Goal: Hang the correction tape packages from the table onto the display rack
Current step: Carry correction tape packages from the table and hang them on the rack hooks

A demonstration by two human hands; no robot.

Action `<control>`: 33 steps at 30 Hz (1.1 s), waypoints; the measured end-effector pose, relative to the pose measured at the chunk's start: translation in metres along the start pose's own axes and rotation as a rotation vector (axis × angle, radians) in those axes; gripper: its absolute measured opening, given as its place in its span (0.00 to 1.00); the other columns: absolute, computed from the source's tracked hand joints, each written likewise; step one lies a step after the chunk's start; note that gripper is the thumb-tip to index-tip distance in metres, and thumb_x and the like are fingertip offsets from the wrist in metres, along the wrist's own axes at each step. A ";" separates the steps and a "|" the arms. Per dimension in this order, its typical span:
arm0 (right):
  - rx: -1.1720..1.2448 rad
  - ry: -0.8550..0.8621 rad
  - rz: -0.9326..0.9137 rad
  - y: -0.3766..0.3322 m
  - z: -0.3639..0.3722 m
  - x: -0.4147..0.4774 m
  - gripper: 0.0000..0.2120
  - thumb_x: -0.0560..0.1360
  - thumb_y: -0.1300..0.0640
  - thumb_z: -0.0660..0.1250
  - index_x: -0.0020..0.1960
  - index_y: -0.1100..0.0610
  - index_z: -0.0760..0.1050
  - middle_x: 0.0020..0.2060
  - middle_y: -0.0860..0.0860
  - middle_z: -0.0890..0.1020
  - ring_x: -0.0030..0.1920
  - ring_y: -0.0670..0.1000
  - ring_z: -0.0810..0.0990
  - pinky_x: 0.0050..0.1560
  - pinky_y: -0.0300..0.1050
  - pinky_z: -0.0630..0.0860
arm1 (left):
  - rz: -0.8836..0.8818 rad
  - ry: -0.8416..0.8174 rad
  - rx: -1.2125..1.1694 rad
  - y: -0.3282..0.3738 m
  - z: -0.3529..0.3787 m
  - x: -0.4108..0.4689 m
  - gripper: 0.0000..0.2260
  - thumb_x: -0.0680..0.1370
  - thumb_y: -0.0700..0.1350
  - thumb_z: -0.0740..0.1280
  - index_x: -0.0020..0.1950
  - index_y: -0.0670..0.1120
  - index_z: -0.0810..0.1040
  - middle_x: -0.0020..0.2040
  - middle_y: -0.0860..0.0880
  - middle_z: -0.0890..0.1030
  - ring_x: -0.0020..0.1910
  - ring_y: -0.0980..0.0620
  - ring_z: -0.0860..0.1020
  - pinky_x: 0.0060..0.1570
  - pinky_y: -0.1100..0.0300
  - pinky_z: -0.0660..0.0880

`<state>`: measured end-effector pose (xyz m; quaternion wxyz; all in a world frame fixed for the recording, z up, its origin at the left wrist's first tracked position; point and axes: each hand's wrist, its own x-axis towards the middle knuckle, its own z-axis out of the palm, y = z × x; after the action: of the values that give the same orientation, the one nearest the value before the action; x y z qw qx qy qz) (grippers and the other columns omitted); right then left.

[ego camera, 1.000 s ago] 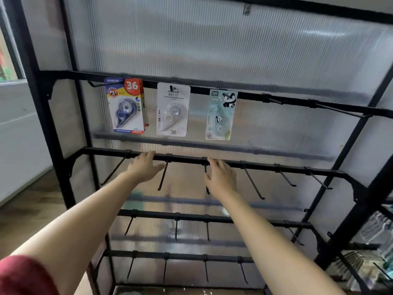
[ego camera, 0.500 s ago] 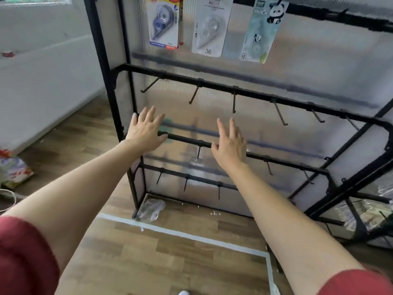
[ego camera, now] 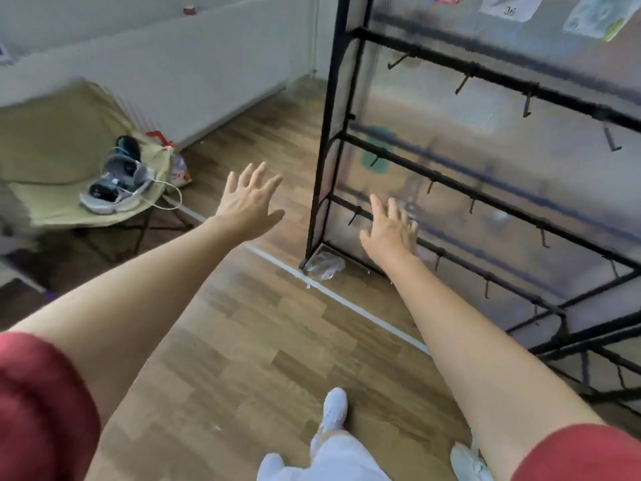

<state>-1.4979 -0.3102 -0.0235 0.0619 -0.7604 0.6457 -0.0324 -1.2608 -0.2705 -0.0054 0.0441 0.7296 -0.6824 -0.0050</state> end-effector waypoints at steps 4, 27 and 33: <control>-0.019 -0.051 -0.150 -0.060 0.015 -0.023 0.31 0.79 0.50 0.58 0.77 0.49 0.46 0.76 0.56 0.52 0.75 0.58 0.53 0.71 0.57 0.53 | -0.192 -0.007 0.015 -0.057 -0.005 -0.064 0.30 0.79 0.56 0.61 0.77 0.50 0.53 0.78 0.44 0.49 0.76 0.43 0.48 0.73 0.45 0.46; -0.088 -0.265 -1.005 -0.434 0.098 -0.188 0.32 0.79 0.51 0.57 0.78 0.51 0.46 0.75 0.58 0.54 0.74 0.58 0.54 0.70 0.56 0.55 | -1.170 -0.010 -0.085 -0.296 -0.014 -0.433 0.30 0.80 0.55 0.60 0.78 0.50 0.52 0.78 0.44 0.49 0.76 0.43 0.50 0.74 0.45 0.48; -0.048 -0.270 -1.023 -0.537 0.098 -0.204 0.32 0.79 0.51 0.57 0.78 0.51 0.46 0.76 0.57 0.54 0.74 0.58 0.54 0.70 0.56 0.55 | -1.221 0.031 -0.053 -0.390 -0.037 -0.466 0.30 0.79 0.54 0.60 0.78 0.49 0.52 0.78 0.43 0.49 0.76 0.43 0.50 0.73 0.46 0.48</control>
<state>-0.9936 -0.0190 -0.0410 0.1032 -0.9769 0.1790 0.0548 -0.9024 0.2208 -0.0209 0.0612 0.9876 -0.1400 -0.0358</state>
